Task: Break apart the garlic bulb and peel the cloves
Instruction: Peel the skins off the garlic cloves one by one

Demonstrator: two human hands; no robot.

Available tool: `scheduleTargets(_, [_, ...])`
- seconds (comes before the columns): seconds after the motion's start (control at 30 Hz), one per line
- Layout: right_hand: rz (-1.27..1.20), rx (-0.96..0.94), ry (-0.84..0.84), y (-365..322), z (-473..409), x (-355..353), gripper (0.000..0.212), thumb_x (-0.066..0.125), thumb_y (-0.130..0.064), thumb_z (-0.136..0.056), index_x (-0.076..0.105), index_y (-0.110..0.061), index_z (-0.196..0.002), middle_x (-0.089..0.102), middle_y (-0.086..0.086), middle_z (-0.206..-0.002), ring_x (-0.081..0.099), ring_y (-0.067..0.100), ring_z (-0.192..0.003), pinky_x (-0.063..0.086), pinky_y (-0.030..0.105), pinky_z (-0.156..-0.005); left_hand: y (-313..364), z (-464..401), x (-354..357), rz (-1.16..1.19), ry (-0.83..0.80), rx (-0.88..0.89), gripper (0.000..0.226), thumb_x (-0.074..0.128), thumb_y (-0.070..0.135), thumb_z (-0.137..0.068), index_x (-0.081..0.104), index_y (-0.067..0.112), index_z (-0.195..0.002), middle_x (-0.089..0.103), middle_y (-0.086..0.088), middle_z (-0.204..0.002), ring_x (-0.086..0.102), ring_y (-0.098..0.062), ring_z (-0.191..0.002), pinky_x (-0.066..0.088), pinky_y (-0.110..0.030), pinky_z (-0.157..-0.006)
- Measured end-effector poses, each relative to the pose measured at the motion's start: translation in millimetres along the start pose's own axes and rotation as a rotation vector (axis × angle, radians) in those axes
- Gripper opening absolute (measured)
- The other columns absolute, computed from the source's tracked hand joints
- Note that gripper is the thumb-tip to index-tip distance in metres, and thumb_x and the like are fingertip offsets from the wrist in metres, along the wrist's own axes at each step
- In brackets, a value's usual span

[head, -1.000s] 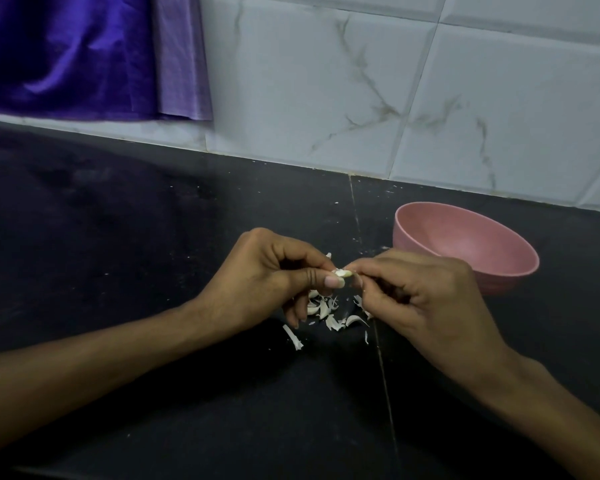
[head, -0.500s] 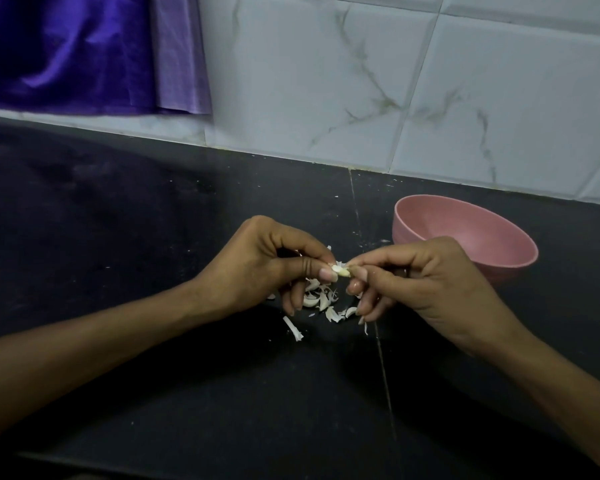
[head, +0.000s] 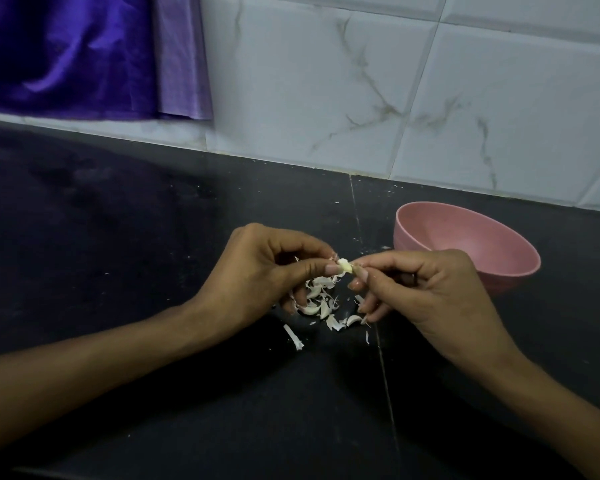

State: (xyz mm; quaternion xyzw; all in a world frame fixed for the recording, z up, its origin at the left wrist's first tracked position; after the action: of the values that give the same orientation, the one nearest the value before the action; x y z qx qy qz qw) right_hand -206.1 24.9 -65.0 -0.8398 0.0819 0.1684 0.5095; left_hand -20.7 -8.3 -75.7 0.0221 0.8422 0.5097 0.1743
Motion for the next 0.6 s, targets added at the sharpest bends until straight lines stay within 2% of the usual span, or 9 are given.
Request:
scheduleTargets(0.1, [0.027, -0.029, 0.024, -1.5, 1.3, 0.5, 0.014, 0.067, -0.027, -0.079, 0.076, -0.024, -0.088, 0.074, 0.002, -0.073, 0.070, 0.015, -0.059, 0.059, 0.028, -0.055, -0.8, 1.1, 2.6, 0.009, -0.037, -0.051, 0.025, 0.072, 0.030, -0.074, 0.078, 0.015, -0.093, 0.068, -0.006, -0.057, 0.064, -0.016, -0.046, 0.050, -0.023, -0.044])
scheduleTargets(0.23, [0.113, -0.074, 0.039, -0.4, 2.5, 0.0, 0.010, 0.070, -0.018, -0.085, 0.078, -0.019, -0.091, 0.072, -0.003, -0.072, 0.070, 0.015, -0.059, 0.059, 0.029, -0.054, -0.3, 2.4, 9.0, 0.107, -0.162, -0.088, 0.028, 0.072, 0.030, -0.076, 0.078, 0.016, -0.099, 0.073, -0.008, -0.074, 0.067, -0.025, -0.062, 0.057, -0.035, -0.048])
scheduleTargets(0.33, [0.168, -0.110, 0.034, -0.1, 2.4, 0.6, 0.013, 0.071, -0.009, -0.087, 0.079, -0.020, -0.091, 0.072, -0.005, -0.073, 0.070, 0.014, -0.060, 0.059, 0.029, -0.053, 1.5, 1.9, 9.2, 0.140, -0.179, -0.091, 0.024, 0.066, 0.023, -0.085, 0.076, 0.007, -0.099, 0.075, -0.003, -0.086, 0.066, -0.025, -0.062, 0.057, -0.034, -0.047])
scheduleTargets(0.43, [0.170, -0.125, 0.033, -1.7, 2.1, 1.1, 0.014, 0.070, -0.012, -0.087, 0.078, -0.023, -0.090, 0.072, -0.005, -0.073, 0.069, 0.016, -0.060, 0.059, 0.029, -0.053, 0.6, 0.5, 9.0, 0.172, -0.183, -0.127, 0.024, 0.062, 0.022, -0.088, 0.075, 0.004, -0.098, 0.075, -0.007, -0.094, 0.065, -0.024, -0.061, 0.055, -0.031, -0.045])
scheduleTargets(0.6, [0.137, -0.120, 0.026, -4.1, 1.9, 1.5, 0.010, 0.070, -0.018, -0.086, 0.078, -0.023, -0.089, 0.073, -0.006, -0.074, 0.070, 0.016, -0.060, 0.059, 0.030, -0.053, -1.3, 0.7, 9.5, 0.259, -0.203, -0.204, 0.024, 0.060, 0.020, -0.089, 0.073, 0.001, -0.096, 0.073, -0.016, -0.095, 0.063, -0.024, -0.061, 0.053, -0.029, -0.045])
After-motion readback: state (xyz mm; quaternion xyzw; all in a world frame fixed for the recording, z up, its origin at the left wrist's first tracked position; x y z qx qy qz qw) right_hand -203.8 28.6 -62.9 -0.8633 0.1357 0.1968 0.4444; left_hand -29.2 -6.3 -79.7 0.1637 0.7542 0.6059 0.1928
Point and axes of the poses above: each hand's wrist, its own z-axis away from the middle knuckle, its own x-axis out of the palm, y = z × x, the point moved 3 cm from there along -z, towards the middle knuckle
